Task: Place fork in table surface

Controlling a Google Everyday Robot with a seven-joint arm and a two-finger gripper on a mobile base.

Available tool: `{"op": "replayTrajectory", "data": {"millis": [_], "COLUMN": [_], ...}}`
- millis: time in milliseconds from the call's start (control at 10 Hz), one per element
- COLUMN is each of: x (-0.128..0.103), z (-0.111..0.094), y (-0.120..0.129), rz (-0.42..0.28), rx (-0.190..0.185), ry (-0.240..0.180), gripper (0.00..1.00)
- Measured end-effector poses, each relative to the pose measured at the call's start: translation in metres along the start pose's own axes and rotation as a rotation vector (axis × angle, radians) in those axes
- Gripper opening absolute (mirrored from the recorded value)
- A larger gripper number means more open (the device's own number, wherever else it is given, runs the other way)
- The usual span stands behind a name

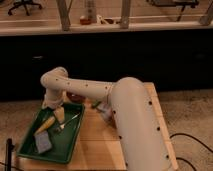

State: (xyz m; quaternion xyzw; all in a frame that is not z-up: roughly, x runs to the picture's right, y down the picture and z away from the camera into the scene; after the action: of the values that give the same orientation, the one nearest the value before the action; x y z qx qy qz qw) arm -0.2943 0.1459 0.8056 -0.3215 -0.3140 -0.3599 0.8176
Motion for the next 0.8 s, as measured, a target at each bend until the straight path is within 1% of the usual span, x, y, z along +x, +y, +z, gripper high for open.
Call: {"op": "replayTrajectory", "data": {"millis": [100,300,600,800], "x": [0.001,0.002,0.008,0.016], "z": [0.002,0.006,0.013,0.019], "y": [0.004,0.011,0.026,0.034], "rz": [0.008,0.027,0.06,0.083], "rx": [-0.005,-0.004,0.007,0.021], "ry": [0.001,0.001,0.001,-0.007], "gripper": [0.8,0.8,0.8,0.8]}}
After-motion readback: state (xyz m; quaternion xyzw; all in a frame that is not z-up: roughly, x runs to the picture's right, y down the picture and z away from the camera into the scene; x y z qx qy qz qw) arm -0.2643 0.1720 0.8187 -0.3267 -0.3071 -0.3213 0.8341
